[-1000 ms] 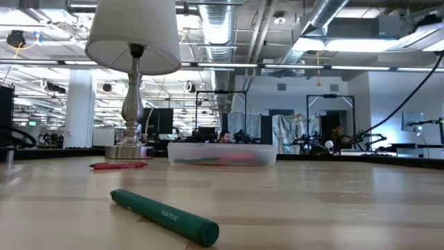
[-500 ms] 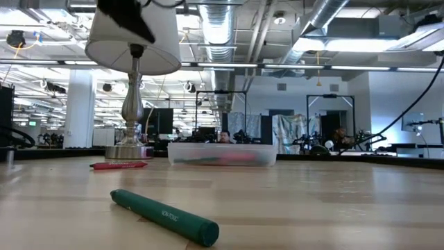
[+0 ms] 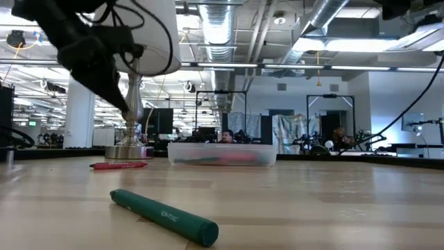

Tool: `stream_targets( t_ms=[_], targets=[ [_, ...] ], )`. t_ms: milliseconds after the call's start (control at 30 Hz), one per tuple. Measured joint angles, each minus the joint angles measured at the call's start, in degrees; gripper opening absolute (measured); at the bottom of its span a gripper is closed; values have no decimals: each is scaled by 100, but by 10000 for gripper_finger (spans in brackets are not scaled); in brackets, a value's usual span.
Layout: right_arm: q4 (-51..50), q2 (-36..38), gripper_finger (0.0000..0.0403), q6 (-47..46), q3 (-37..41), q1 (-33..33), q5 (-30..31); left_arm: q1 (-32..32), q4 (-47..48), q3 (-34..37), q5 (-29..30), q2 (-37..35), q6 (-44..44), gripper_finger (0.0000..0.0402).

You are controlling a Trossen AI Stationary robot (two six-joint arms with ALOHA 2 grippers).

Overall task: Pick & place school supplies into a supply box
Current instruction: Put the green crayon into the pink supply box

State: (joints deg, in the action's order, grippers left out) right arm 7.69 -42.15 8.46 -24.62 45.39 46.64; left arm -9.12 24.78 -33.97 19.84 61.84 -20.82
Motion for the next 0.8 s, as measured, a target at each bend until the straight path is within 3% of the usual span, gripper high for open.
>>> stream_targets(
  t_ms=[233,467,800],
  targets=[
    [448,-176,97,36,275,-2,-5,17,-839,507,-269,6,-575,127],
    [575,-614,97,-38,275,-14,-5,-46,-1669,896,-601,11,-30,127],
    [865,-745,97,150,273,-101,-8,-82,-1452,896,-475,104,117,127]
  ],
)
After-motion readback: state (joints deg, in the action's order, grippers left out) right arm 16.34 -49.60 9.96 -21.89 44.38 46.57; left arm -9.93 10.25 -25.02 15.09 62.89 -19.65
